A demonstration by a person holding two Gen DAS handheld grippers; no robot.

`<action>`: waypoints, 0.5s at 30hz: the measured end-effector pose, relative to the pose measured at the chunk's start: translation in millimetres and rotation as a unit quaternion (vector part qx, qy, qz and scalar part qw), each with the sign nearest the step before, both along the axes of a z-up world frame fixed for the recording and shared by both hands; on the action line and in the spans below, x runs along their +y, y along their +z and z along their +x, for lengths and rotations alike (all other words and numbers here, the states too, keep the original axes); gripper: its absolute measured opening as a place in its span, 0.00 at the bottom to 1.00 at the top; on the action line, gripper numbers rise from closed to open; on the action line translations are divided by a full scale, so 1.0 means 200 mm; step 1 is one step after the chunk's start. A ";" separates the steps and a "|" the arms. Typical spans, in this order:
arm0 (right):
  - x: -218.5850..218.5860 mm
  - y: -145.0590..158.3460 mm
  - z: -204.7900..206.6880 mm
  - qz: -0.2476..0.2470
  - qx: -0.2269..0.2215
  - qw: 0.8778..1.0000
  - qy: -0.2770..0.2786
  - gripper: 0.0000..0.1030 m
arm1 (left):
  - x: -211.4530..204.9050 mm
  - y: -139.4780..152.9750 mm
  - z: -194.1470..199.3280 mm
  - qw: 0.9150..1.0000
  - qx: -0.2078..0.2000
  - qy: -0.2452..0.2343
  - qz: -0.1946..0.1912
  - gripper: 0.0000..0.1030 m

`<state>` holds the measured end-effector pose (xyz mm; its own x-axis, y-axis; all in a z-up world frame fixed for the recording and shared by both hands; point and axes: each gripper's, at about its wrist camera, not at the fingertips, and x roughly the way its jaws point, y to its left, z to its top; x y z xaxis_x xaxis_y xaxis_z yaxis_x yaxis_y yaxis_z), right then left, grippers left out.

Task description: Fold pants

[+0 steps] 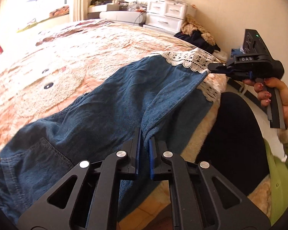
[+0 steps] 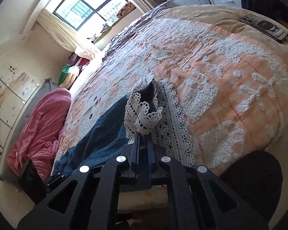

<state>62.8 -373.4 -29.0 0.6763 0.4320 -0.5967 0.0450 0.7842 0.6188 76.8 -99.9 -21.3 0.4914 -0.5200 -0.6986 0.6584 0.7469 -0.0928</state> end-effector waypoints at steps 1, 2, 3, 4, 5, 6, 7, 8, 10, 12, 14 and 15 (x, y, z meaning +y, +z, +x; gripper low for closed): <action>0.00 -0.01 -0.02 -0.002 0.005 1.000 0.003 0.05 | 0.00 -0.01 -0.01 1.000 -0.003 -0.004 0.008 0.02; -0.01 -0.04 -0.04 -0.004 0.015 1.000 0.002 0.05 | -0.01 -0.02 -0.02 1.000 -0.002 -0.007 0.013 0.02; -0.01 -0.06 -0.06 -0.003 0.022 1.000 0.003 0.05 | -0.01 -0.03 -0.03 1.000 0.002 -0.006 0.017 0.02; -0.01 -0.09 -0.08 -0.003 0.029 1.000 0.003 0.05 | -0.01 -0.05 -0.03 1.000 0.005 -0.005 0.020 0.02; -0.01 -0.11 -0.10 0.000 0.034 0.999 0.003 0.05 | -0.01 -0.06 -0.03 1.000 0.008 -0.004 0.022 0.02; -0.02 -0.13 -0.12 0.001 0.036 0.999 0.004 0.05 | 0.00 -0.07 -0.03 1.000 0.009 -0.003 0.023 0.02; -0.02 -0.14 -0.13 -0.002 0.042 0.999 0.002 0.05 | 0.00 -0.08 -0.04 1.000 0.009 -0.002 0.025 0.02; -0.03 -0.15 -0.14 -0.007 0.044 0.999 -0.002 0.05 | 0.00 -0.08 -0.04 1.000 0.009 -0.001 0.029 0.02; -0.04 -0.16 -0.15 -0.008 0.047 0.999 -0.001 0.05 | 0.00 -0.10 -0.04 0.999 0.012 0.003 0.029 0.02; -0.06 -0.17 -0.17 -0.006 0.052 0.999 -0.007 0.06 | 0.01 -0.12 -0.03 0.999 0.016 0.009 0.031 0.02; -0.10 -0.16 -0.19 -0.001 0.041 0.999 -0.013 0.07 | 0.01 -0.12 -0.03 0.999 0.017 0.009 0.031 0.03; -0.12 -0.14 -0.19 -0.001 0.033 0.999 -0.016 0.09 | 0.01 -0.12 -0.03 0.999 0.015 0.010 0.032 0.04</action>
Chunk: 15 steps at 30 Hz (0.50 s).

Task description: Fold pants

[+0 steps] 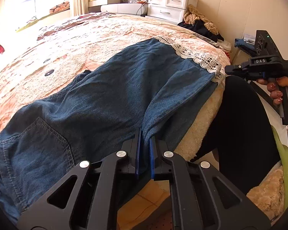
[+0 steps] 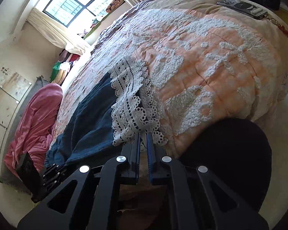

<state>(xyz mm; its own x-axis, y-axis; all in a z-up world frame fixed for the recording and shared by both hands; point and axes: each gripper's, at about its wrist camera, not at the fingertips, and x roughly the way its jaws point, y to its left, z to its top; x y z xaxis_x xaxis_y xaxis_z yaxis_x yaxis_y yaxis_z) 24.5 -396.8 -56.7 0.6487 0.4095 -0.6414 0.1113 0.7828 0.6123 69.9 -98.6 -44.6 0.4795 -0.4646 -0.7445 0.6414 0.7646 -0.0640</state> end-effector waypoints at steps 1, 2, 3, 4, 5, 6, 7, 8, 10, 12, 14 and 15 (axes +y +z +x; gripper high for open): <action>-0.01 0.02 0.00 -0.004 -0.008 1.000 0.000 0.17 | 0.00 0.00 -0.01 1.000 -0.001 -0.001 0.000 0.04; 0.00 0.04 0.01 -0.012 -0.013 1.000 0.003 0.25 | 0.00 0.01 -0.01 1.000 -0.003 -0.002 0.000 0.04; 0.00 0.05 0.02 -0.022 -0.015 1.000 0.008 0.44 | -0.01 0.01 -0.02 1.000 -0.005 -0.001 0.002 0.04; 0.01 0.06 0.04 -0.028 -0.018 0.999 0.011 0.46 | -0.01 0.00 -0.02 1.000 -0.005 0.000 0.003 0.04; 0.03 0.07 0.06 -0.034 -0.023 0.999 0.017 0.46 | -0.01 0.00 -0.02 1.000 -0.006 0.001 0.004 0.04; 0.04 0.07 0.07 -0.043 -0.023 0.999 0.018 0.46 | -0.01 0.01 -0.03 1.000 -0.006 0.002 0.004 0.04; 0.04 0.07 0.10 -0.054 -0.020 0.998 0.016 0.46 | -0.01 0.01 -0.03 1.000 -0.005 0.002 0.002 0.04; 0.05 0.06 0.12 -0.065 -0.015 0.998 0.018 0.46 | -0.01 0.01 -0.03 1.000 -0.004 0.004 0.002 0.04; 0.06 0.03 0.16 -0.079 0.000 0.997 0.020 0.40 | -0.01 0.00 -0.03 1.000 -0.005 0.003 0.003 0.04; 0.07 0.00 0.18 -0.074 0.001 0.996 0.042 0.13 | -0.01 0.00 -0.02 1.000 -0.006 0.005 0.003 0.03; 0.09 0.01 0.15 -0.090 -0.008 0.994 0.056 0.13 | -0.01 0.01 -0.03 1.000 -0.007 0.005 0.007 0.03; 0.09 0.03 0.14 -0.092 -0.013 0.994 0.058 0.13 | -0.01 0.02 -0.04 1.000 -0.012 0.004 0.012 0.03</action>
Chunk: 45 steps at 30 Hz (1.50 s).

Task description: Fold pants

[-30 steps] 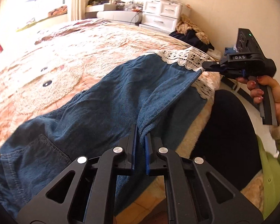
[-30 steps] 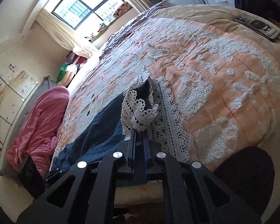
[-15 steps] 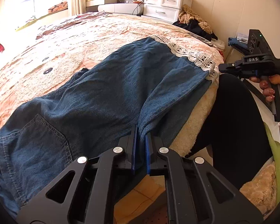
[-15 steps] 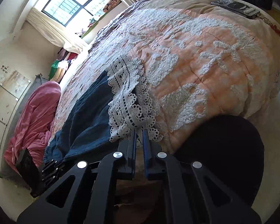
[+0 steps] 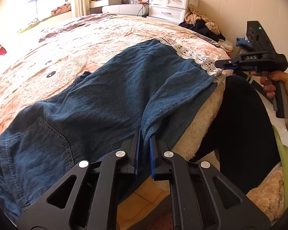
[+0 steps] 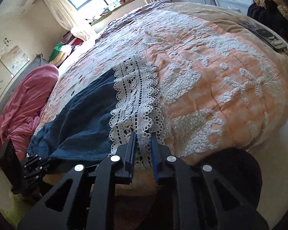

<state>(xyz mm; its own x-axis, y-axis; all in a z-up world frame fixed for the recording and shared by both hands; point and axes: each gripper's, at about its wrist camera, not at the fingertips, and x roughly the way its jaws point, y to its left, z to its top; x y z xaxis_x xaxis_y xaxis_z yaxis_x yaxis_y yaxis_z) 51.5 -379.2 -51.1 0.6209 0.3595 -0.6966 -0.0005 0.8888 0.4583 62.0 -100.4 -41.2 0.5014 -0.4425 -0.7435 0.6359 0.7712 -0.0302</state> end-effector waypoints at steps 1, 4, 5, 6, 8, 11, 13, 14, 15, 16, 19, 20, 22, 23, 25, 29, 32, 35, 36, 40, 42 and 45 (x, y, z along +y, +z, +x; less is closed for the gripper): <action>-0.01 0.02 -0.02 0.004 -0.006 1.000 0.001 0.13 | 0.00 0.01 -0.01 1.000 -0.004 -0.002 0.003 0.03; -0.03 0.02 -0.05 0.007 -0.005 1.000 -0.001 0.13 | 0.01 0.02 -0.04 1.000 -0.013 -0.006 0.007 0.03; -0.02 0.01 -0.05 0.000 0.001 1.000 0.003 0.13 | 0.01 0.02 -0.05 1.000 -0.012 -0.006 0.008 0.03; -0.02 0.00 -0.04 -0.010 0.007 1.000 0.003 0.13 | 0.01 0.01 -0.05 1.000 -0.012 -0.007 0.009 0.03; 0.00 -0.03 -0.03 -0.024 0.019 0.999 0.008 0.13 | 0.00 -0.01 -0.06 1.000 -0.009 -0.011 0.017 0.03; 0.02 -0.07 -0.02 -0.030 0.029 0.999 0.010 0.16 | -0.02 -0.02 -0.08 0.999 -0.009 -0.017 0.026 0.03; 0.01 -0.08 -0.03 -0.031 0.033 0.999 0.008 0.20 | -0.02 -0.03 -0.08 0.999 -0.009 -0.020 0.026 0.03; 0.00 -0.07 -0.03 -0.028 0.034 0.999 0.006 0.20 | -0.02 -0.03 -0.08 0.999 -0.008 -0.020 0.025 0.03; -0.01 -0.07 -0.04 -0.021 0.031 0.999 0.005 0.22 | -0.02 -0.04 -0.08 0.999 -0.007 -0.019 0.025 0.03; -0.02 -0.06 -0.05 -0.015 0.028 0.999 0.002 0.27 | -0.02 -0.04 -0.08 1.000 -0.005 -0.018 0.022 0.03; -0.04 0.00 -0.08 -0.015 0.006 1.000 -0.011 0.32 | 0.00 -0.02 -0.09 1.000 -0.006 -0.016 0.016 0.05; -0.04 0.02 -0.08 -0.023 -0.002 1.000 -0.017 0.32 | 0.01 -0.02 -0.10 1.000 -0.006 -0.017 0.012 0.06; -0.01 0.07 -0.09 -0.038 -0.023 0.999 -0.016 0.33 | 0.02 -0.02 -0.11 1.000 0.001 -0.020 0.001 0.12; 0.02 0.09 -0.09 -0.038 -0.034 0.999 -0.008 0.33 | 0.02 -0.03 -0.12 1.000 0.004 -0.020 0.001 0.12; 0.08 0.11 -0.08 -0.030 -0.041 0.999 0.019 0.33 | 0.00 -0.05 -0.13 1.000 0.008 -0.023 0.007 0.12; 0.23 0.09 0.00 -0.036 -0.034 0.996 0.077 0.33 | -0.04 -0.08 -0.17 0.999 0.011 -0.035 0.021 0.13; 0.31 0.00 0.05 -0.056 0.004 0.994 0.098 0.35 | -0.05 -0.08 -0.19 0.999 0.014 -0.045 0.020 0.22; 0.32 -0.07 0.06 -0.059 0.033 0.993 0.100 0.36 | -0.05 -0.06 -0.21 0.999 0.016 -0.044 0.014 0.27; 0.32 -0.07 0.05 -0.058 0.029 0.993 0.101 0.38 | -0.03 -0.03 -0.21 0.999 0.013 -0.043 0.005 0.30; 0.30 0.00 0.01 -0.039 -0.003 0.994 0.105 0.44 | 0.05 0.13 -0.17 0.999 -0.011 -0.024 -0.019 0.45; 0.26 0.04 0.01 -0.032 -0.021 0.995 0.093 0.46 | 0.09 0.22 -0.09 0.999 -0.036 -0.005 -0.002 0.49; 0.22 0.10 0.04 -0.030 -0.038 0.996 0.080 0.47 | 0.15 0.31 0.10 0.998 -0.048 0.040 0.031 0.53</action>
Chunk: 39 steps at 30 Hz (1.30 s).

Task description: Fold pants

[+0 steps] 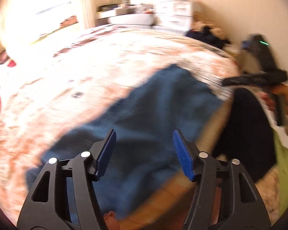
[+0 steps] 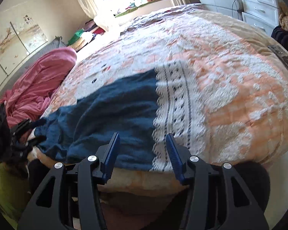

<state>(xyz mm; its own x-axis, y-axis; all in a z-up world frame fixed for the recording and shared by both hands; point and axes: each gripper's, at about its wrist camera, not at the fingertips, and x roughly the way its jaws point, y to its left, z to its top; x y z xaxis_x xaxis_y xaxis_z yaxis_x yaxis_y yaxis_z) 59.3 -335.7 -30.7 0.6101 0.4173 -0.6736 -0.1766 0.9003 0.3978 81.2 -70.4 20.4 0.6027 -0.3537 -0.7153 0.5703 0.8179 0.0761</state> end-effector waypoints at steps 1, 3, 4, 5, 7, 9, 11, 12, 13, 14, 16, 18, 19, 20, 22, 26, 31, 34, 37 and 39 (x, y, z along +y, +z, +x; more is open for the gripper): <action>-0.02 0.02 0.02 -0.004 -0.003 1.000 -0.002 0.48 | 0.02 0.02 0.07 1.000 0.005 0.010 0.004 0.53; -0.04 0.04 0.08 -0.009 -0.007 1.000 -0.011 0.54 | 0.04 0.03 0.20 0.999 0.018 0.024 0.012 0.52; -0.06 0.05 0.10 -0.010 -0.008 1.000 -0.012 0.57 | 0.03 0.02 0.27 0.999 0.027 0.026 0.018 0.52; -0.07 0.06 0.14 -0.011 -0.010 1.000 -0.013 0.58 | 0.03 0.01 0.31 0.999 0.034 0.025 0.024 0.52; -0.11 0.08 0.22 -0.016 -0.012 1.000 -0.020 0.60 | 0.00 -0.04 0.39 0.998 0.053 0.023 0.035 0.52; -0.14 0.09 0.31 -0.017 -0.010 0.999 -0.025 0.61 | -0.01 -0.09 0.44 0.997 0.066 0.021 0.040 0.47; -0.16 0.10 0.40 -0.013 -0.004 1.000 -0.022 0.62 | -0.04 -0.15 0.48 0.996 0.079 0.014 0.048 0.44; -0.17 0.09 0.45 -0.013 -0.001 1.000 -0.022 0.62 | -0.06 -0.17 0.49 0.995 0.080 0.006 0.051 0.43; -0.18 0.08 0.50 -0.014 0.003 1.000 -0.021 0.62 | -0.07 -0.19 0.50 0.995 0.084 -0.002 0.055 0.42; -0.18 0.07 0.56 -0.016 0.011 1.000 -0.020 0.62 | -0.08 -0.21 0.53 0.994 0.087 -0.005 0.059 0.42; -0.18 0.04 0.64 -0.017 0.021 0.999 -0.018 0.62 | -0.11 -0.25 0.56 0.993 0.097 -0.007 0.068 0.42; -0.18 0.00 0.73 -0.017 0.032 0.999 -0.020 0.62 | -0.13 -0.29 0.59 0.992 0.102 -0.015 0.074 0.42; -0.18 -0.03 0.77 -0.015 0.041 0.999 -0.018 0.62 | -0.14 -0.30 0.60 0.991 0.105 -0.017 0.076 0.41; -0.18 -0.06 0.80 -0.010 0.052 0.998 -0.015 0.62 | -0.14 -0.30 0.62 0.991 0.109 -0.020 0.076 0.39; -0.17 -0.11 0.84 -0.010 0.063 0.998 -0.012 0.61 | -0.15 -0.33 0.64 0.990 0.121 -0.023 0.072 0.36; -0.10 -0.15 0.81 -0.036 0.044 0.998 0.012 0.48 | -0.10 -0.35 0.70 0.987 0.160 -0.021 0.024 0.28; -0.06 -0.14 0.71 -0.058 0.013 0.997 0.039 0.44 | 0.04 -0.35 0.76 0.975 0.212 -0.006 -0.074 0.22; -0.08 -0.14 0.72 -0.041 0.013 0.998 0.039 0.36 | 0.05 -0.35 0.76 0.973 0.215 0.002 -0.086 0.22; -0.11 -0.14 0.73 -0.003 0.013 0.999 0.037 0.25 | 0.06 -0.33 0.75 0.972 0.216 0.012 -0.089 0.16; -0.12 -0.11 0.70 0.002 -0.005 0.999 0.036 0.24 | 0.07 -0.32 0.75 0.970 0.221 0.019 -0.099 0.09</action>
